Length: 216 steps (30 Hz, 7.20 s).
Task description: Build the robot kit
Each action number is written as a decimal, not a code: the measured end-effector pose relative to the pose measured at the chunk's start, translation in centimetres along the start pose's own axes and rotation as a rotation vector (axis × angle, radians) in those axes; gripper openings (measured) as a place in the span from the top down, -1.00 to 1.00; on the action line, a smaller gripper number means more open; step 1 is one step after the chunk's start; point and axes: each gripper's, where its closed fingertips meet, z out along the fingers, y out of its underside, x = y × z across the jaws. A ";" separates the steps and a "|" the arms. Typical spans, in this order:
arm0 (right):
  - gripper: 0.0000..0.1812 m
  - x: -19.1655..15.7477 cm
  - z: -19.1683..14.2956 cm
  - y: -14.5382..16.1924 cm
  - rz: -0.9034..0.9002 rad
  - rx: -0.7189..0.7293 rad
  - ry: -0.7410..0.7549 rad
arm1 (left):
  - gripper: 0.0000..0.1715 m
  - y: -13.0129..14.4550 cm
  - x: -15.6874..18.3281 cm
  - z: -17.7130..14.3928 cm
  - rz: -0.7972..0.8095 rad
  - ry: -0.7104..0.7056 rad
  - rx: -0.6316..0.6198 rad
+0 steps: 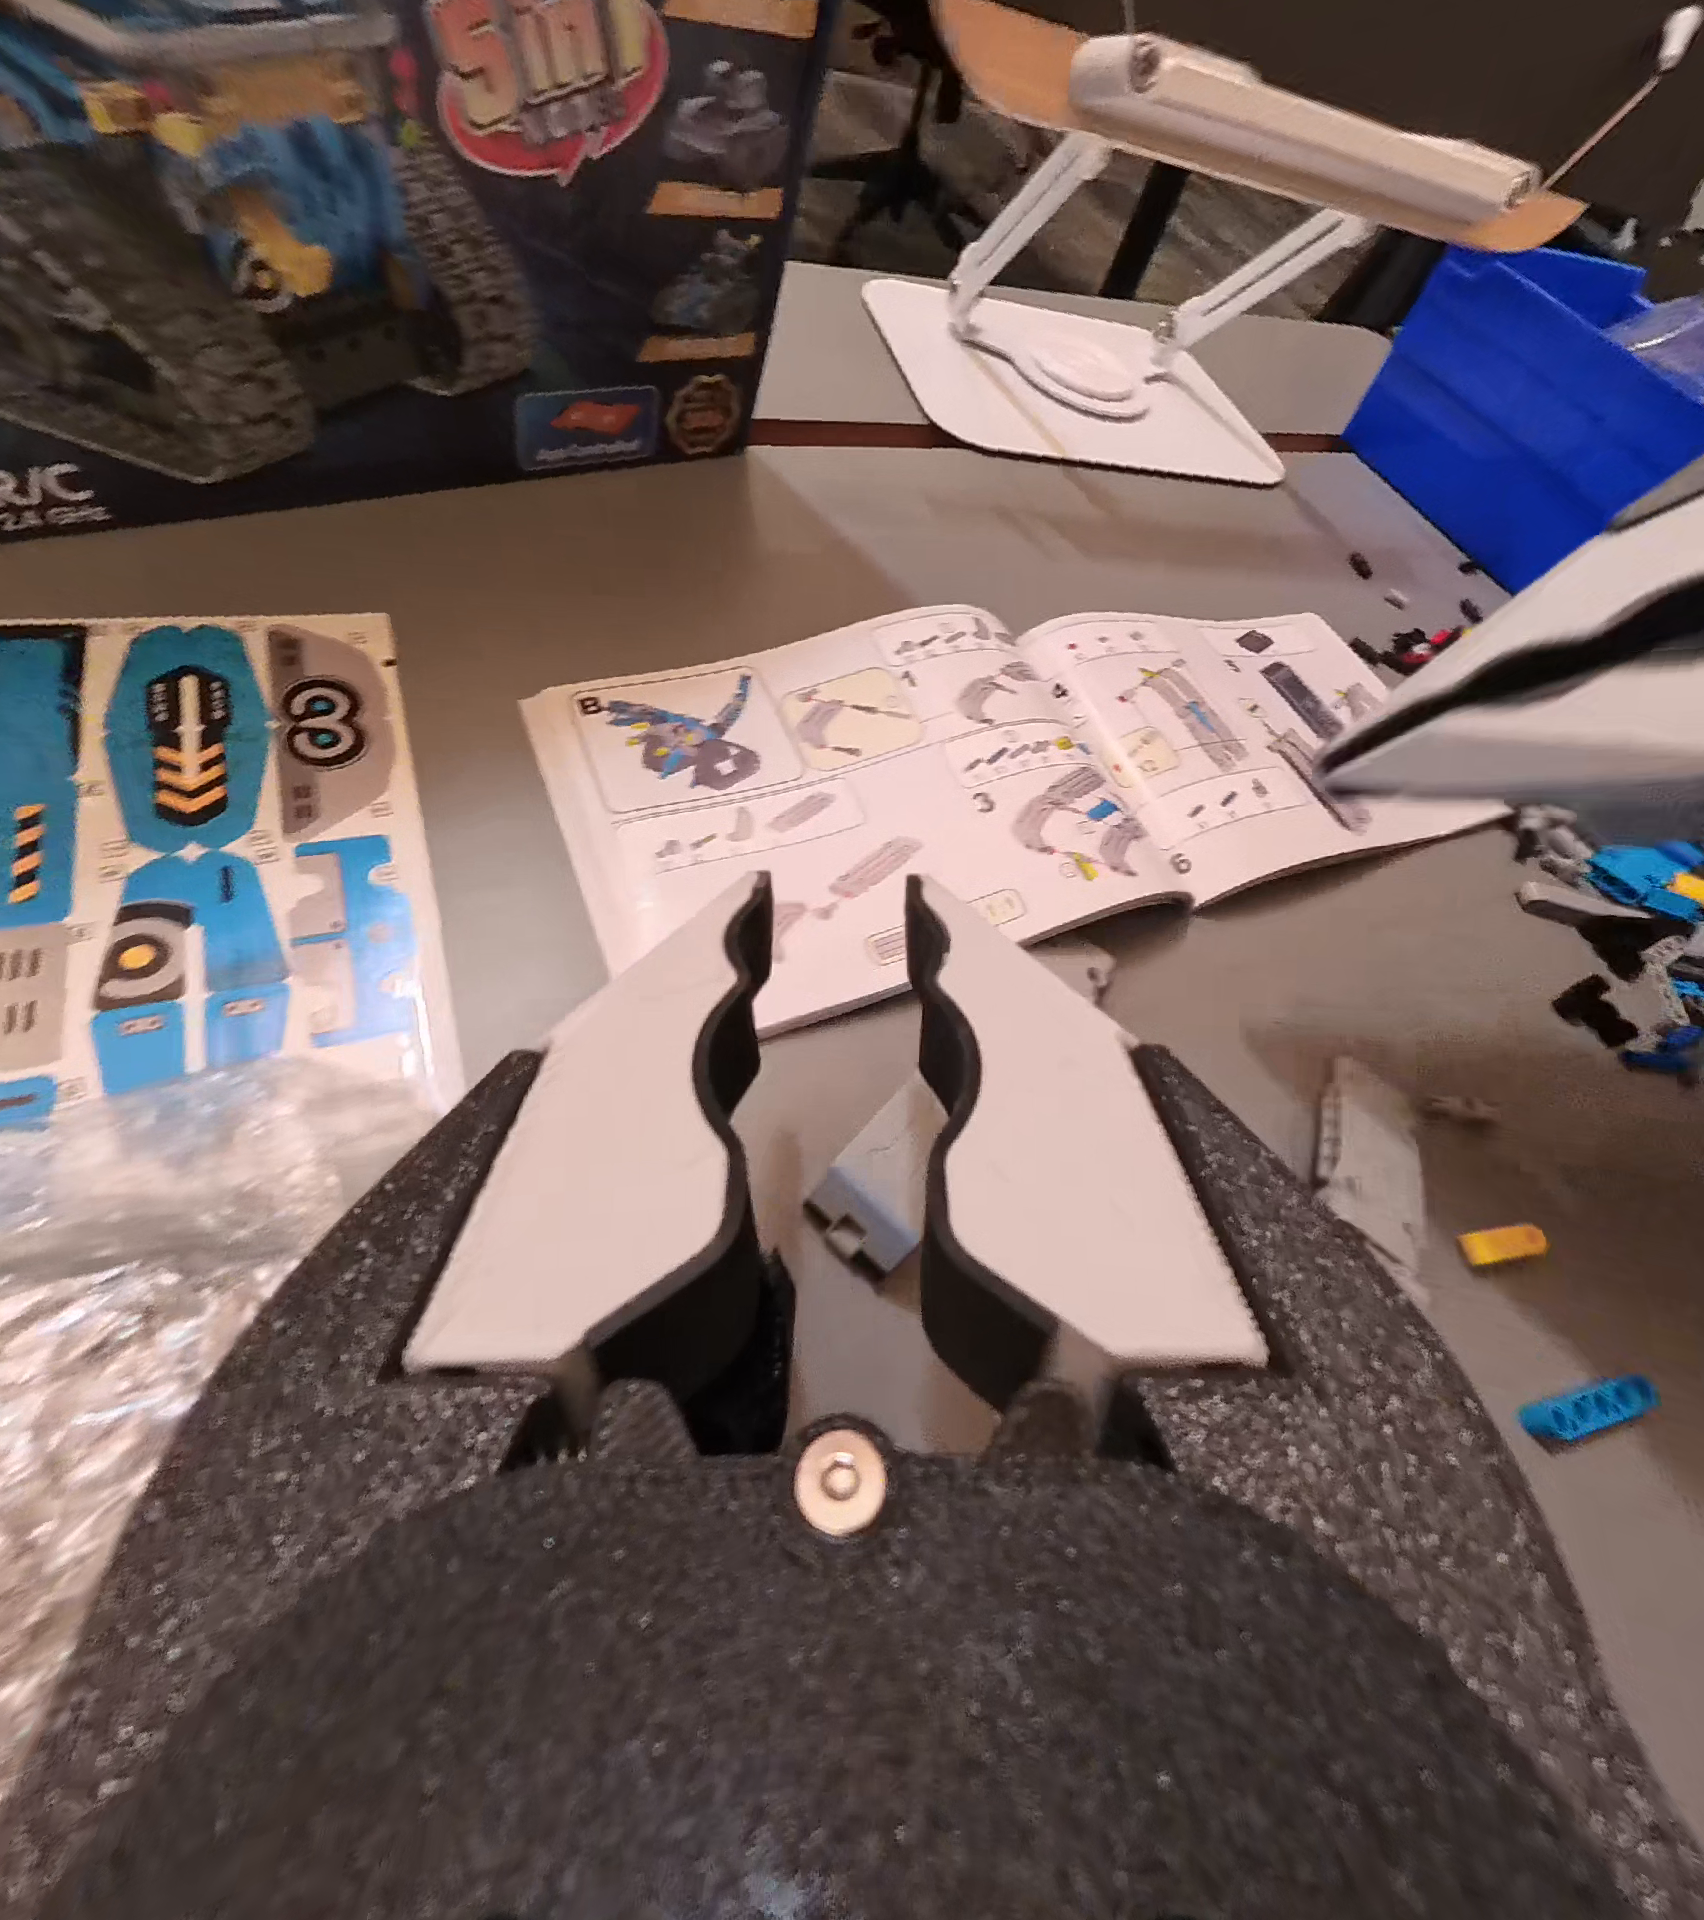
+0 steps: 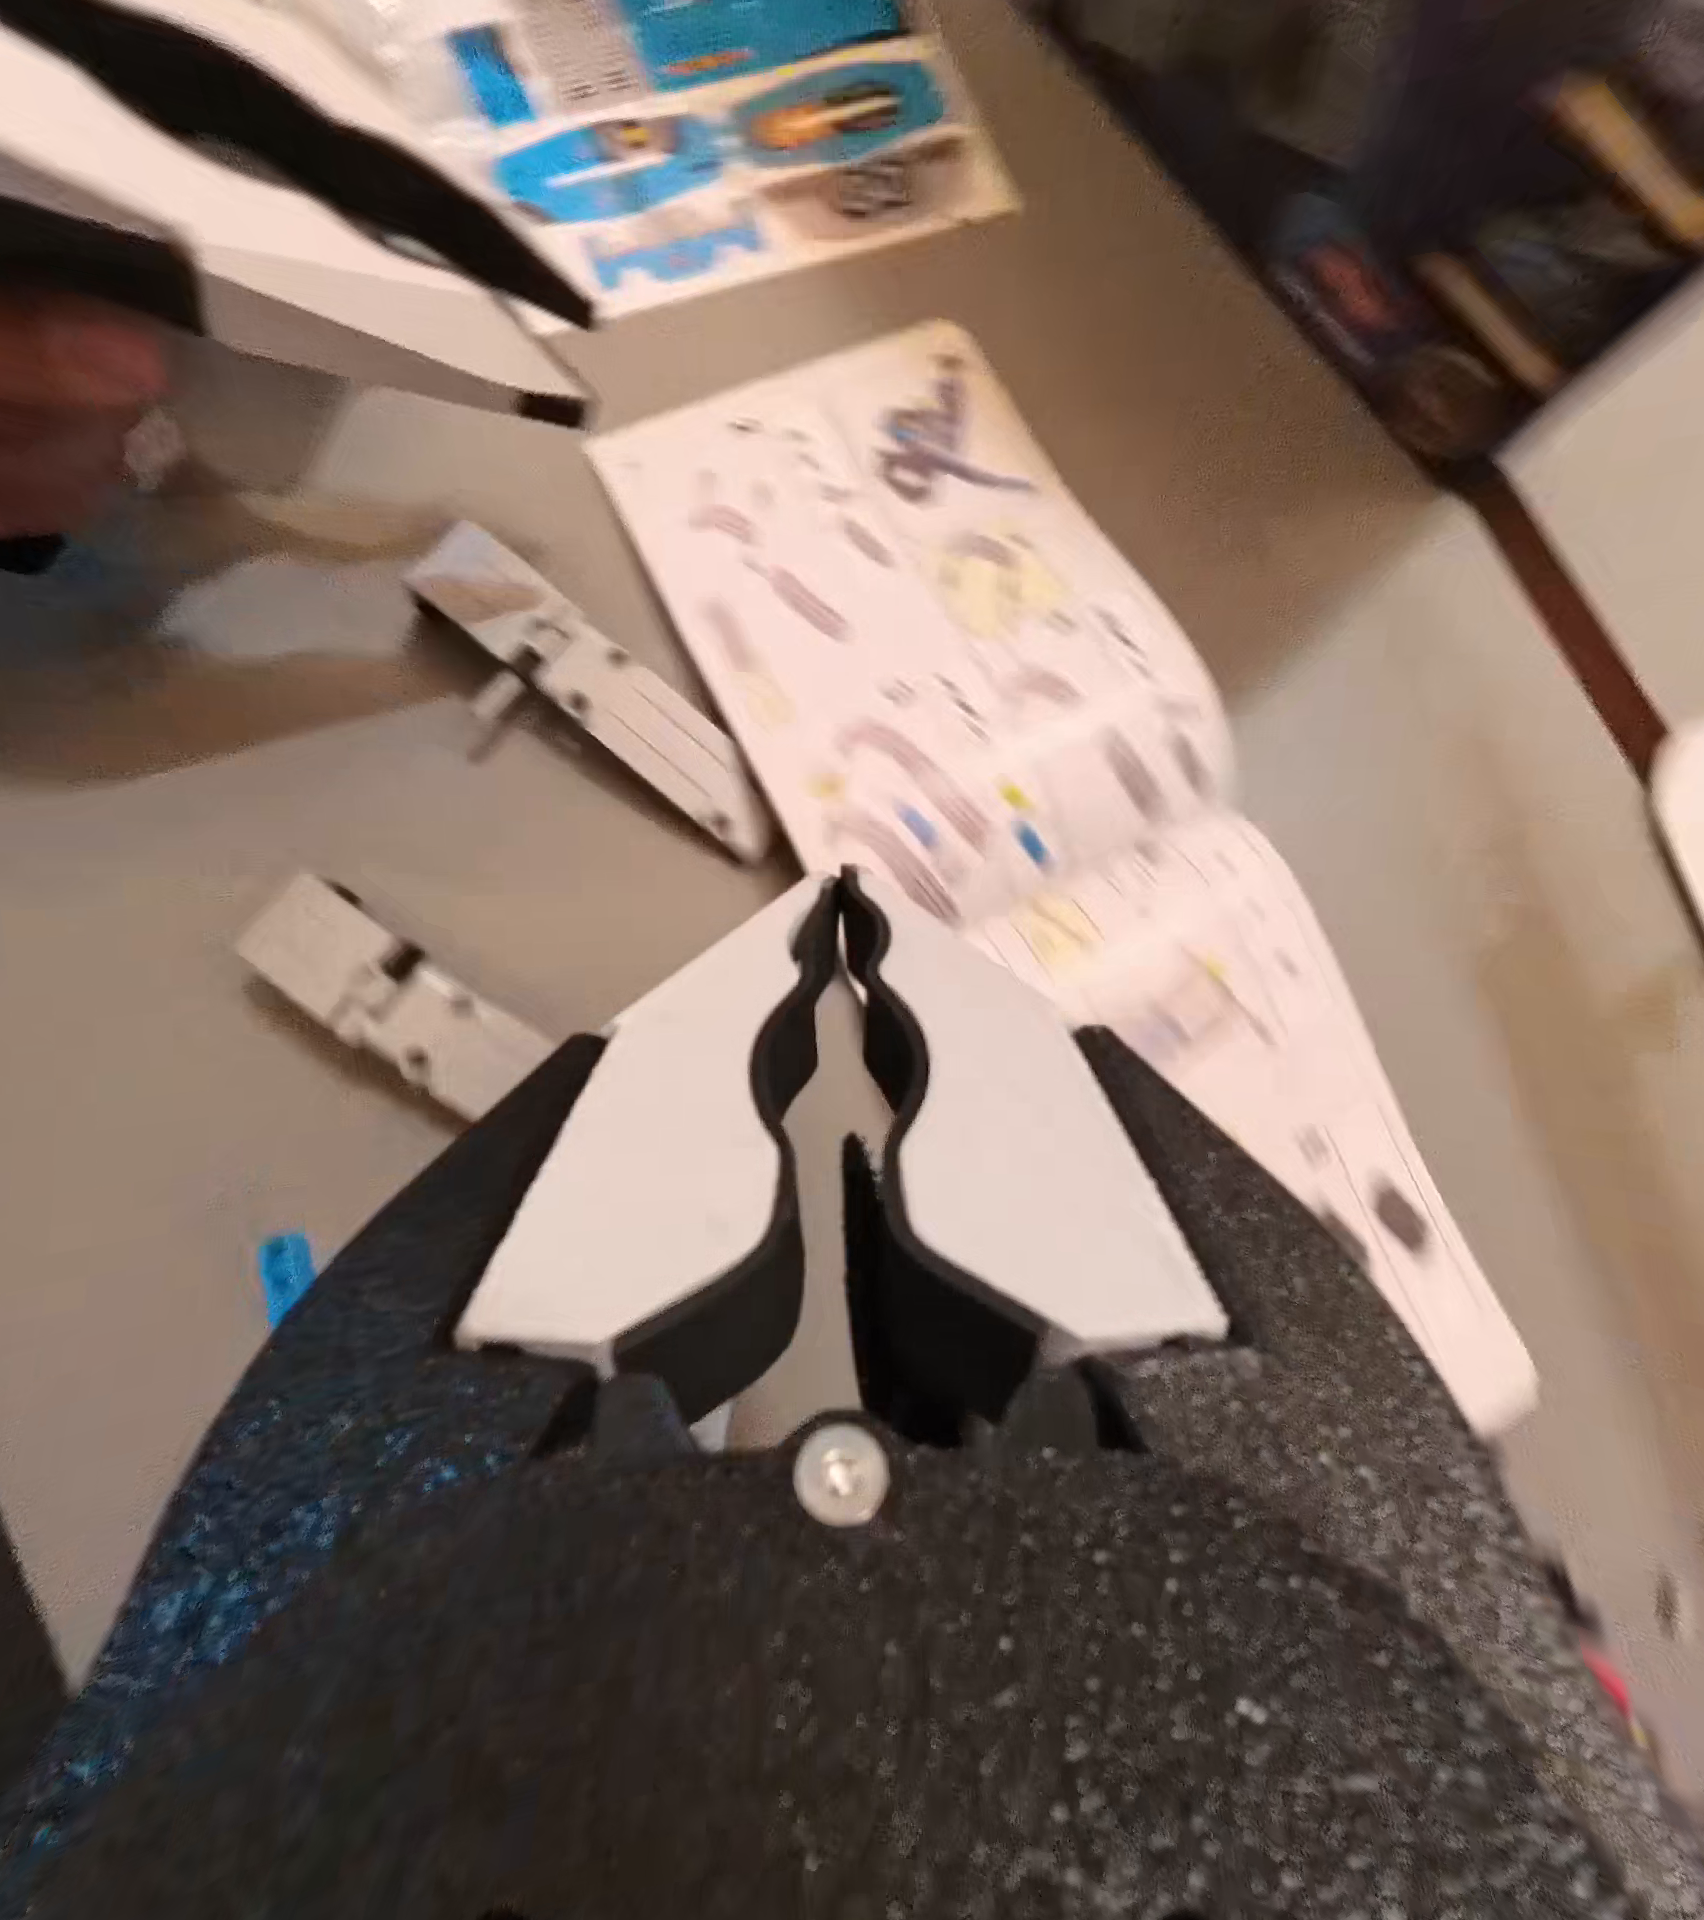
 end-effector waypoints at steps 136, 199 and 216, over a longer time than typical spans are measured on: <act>0.84 -0.6 6.7 -3.1 -0.095 -0.154 -0.240 | 0.72 0.8 -0.3 -0.6 -0.111 0.053 -0.010; 0.84 -5.8 -5.5 10.4 0.291 0.134 -0.074 | 0.75 0.8 0.3 1.0 0.132 -0.153 -0.087; 0.68 0.4 -12.1 20.7 0.380 0.012 0.014 | 0.75 0.9 1.9 1.4 0.183 -0.217 -0.122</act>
